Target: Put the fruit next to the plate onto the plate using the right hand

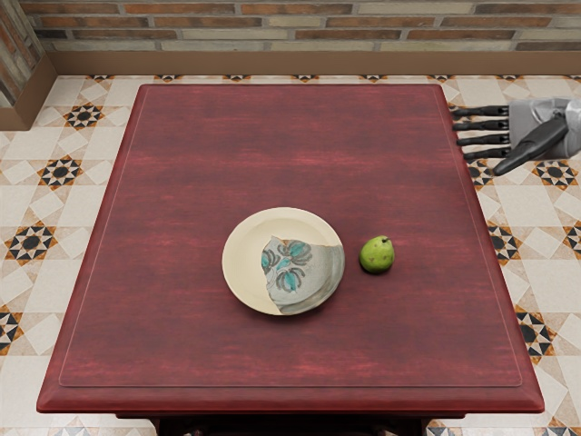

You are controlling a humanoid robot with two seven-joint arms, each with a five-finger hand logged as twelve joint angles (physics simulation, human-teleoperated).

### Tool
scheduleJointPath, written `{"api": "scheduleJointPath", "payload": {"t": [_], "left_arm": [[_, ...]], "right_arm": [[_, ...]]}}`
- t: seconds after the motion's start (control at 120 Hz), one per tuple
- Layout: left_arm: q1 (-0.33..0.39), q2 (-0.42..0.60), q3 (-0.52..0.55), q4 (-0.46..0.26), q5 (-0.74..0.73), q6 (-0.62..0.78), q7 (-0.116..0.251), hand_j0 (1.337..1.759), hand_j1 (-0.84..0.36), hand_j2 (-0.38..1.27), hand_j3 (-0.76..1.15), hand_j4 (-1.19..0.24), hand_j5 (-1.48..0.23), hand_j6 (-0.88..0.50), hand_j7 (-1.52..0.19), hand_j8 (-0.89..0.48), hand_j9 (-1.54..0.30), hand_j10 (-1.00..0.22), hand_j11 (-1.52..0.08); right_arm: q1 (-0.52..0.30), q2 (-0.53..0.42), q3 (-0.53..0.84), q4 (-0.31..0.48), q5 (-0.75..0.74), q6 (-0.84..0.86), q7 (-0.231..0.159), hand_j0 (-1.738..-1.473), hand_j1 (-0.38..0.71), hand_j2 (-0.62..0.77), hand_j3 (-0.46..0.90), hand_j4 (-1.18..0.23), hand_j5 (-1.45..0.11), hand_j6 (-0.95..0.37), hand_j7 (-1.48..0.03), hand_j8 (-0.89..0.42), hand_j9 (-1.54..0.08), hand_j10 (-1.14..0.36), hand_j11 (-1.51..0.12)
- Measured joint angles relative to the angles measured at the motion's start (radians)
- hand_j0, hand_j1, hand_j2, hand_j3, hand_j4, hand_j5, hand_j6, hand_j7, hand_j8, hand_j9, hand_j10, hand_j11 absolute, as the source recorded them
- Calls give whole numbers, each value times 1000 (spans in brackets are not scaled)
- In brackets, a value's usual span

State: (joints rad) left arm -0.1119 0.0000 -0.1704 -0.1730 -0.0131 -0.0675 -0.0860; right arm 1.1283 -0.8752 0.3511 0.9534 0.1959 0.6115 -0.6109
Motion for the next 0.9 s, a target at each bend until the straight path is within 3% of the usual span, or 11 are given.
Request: {"api": "scheduleJointPath", "payload": {"t": [0.342, 0.4, 0.65, 0.9], "left_arm": [[4, 0, 0, 0, 1, 0, 0, 1658, 337, 2, 0, -10, -13, -10, -13, -10, -13, -10, -13], [6, 0, 0, 0, 0, 0, 0, 1658, 337, 2, 0, -10, -13, -10, -13, -10, -13, -10, -13], [30, 0, 0, 0, -1, 0, 0, 1658, 337, 2, 0, -10, -13, -10, -13, -10, -13, -10, -13], [47, 0, 0, 0, -1, 0, 0, 1658, 337, 2, 0, -10, -13, -10, -13, -10, -13, -10, -13]], "right_arm": [[3, -10, 20, 25, -17, 0, 0, -1658, -349, -1, 0, 0, 0, 2, 0, 2, 0, 1, 0], [17, -6, 22, 75, -77, 0, 0, -1658, -349, -1, 0, 0, 0, 2, 0, 2, 0, 1, 0], [95, 31, -7, 431, -389, 0, 0, -1658, -349, 0, 0, -1, 0, 0, 0, 0, 0, 0, 0], [134, 64, -56, 570, -674, -186, 0, -1658, -349, 0, 0, -2, 0, -2, 0, -2, 0, -1, 0]]}}
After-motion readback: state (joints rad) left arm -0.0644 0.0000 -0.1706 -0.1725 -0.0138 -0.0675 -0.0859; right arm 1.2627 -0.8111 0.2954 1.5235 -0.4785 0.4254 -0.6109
